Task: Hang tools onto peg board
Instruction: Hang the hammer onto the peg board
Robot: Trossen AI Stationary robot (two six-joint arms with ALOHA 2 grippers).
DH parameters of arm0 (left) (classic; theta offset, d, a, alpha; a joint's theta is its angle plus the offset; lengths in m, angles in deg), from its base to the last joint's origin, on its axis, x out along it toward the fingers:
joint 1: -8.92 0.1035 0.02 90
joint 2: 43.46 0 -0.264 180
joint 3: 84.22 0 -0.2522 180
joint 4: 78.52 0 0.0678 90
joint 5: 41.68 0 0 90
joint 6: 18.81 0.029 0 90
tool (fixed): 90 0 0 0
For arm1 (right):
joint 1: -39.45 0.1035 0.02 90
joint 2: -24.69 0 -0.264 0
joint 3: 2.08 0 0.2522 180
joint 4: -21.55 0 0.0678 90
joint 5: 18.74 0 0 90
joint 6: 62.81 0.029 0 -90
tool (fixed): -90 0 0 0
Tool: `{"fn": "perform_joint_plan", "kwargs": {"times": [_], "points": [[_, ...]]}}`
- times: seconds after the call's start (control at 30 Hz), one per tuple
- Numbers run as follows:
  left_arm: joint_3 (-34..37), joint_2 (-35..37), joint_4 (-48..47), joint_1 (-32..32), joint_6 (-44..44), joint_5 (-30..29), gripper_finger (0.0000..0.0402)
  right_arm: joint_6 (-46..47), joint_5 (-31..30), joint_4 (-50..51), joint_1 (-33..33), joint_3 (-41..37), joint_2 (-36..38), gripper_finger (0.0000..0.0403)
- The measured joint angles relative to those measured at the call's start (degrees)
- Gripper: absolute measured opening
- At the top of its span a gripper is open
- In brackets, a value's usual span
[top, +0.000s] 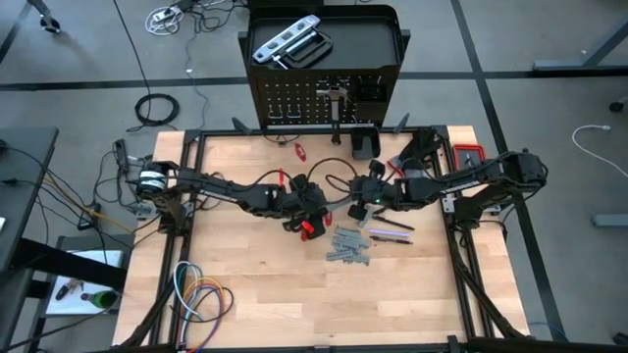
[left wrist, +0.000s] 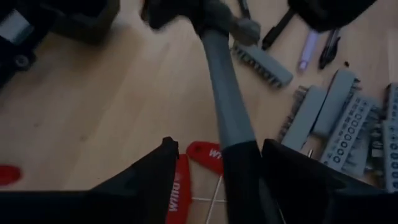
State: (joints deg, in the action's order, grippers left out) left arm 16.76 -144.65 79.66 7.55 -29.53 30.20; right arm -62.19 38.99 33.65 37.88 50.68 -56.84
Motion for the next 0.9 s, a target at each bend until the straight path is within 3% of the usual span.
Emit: {"fn": "perform_joint_plan", "kwargs": {"times": [0.33, 0.47, 0.67, 0.8, 0.9], "points": [[0.09, -1.65, 0.62, 0.33, 0.26, -0.01, 0.0222, -2.17, -3.96, 0.57, 1.75, 2.00, 0.02, 0.0032], [0.09, -1.62, 1.31, 0.29, 2.16, 0.31, 0.0184, -5.00, -6.34, 0.05, 2.67, 2.15, 0.02, 0.0032], [0.13, -1.67, 2.98, 0.37, 3.19, -1.83, 0.0089, -10.62, -14.02, -1.42, 4.49, 2.24, 0.11, 0.0032], [0.13, -1.63, 3.94, 0.36, 4.52, -3.40, 0.0087, -14.90, -19.84, -3.38, 6.12, 2.24, 0.13, 0.0042], [0.17, -1.65, 4.06, 0.31, 5.37, -3.75, 0.0087, -17.85, -19.75, -5.70, 7.17, 2.22, 0.13, 0.0077]]}}
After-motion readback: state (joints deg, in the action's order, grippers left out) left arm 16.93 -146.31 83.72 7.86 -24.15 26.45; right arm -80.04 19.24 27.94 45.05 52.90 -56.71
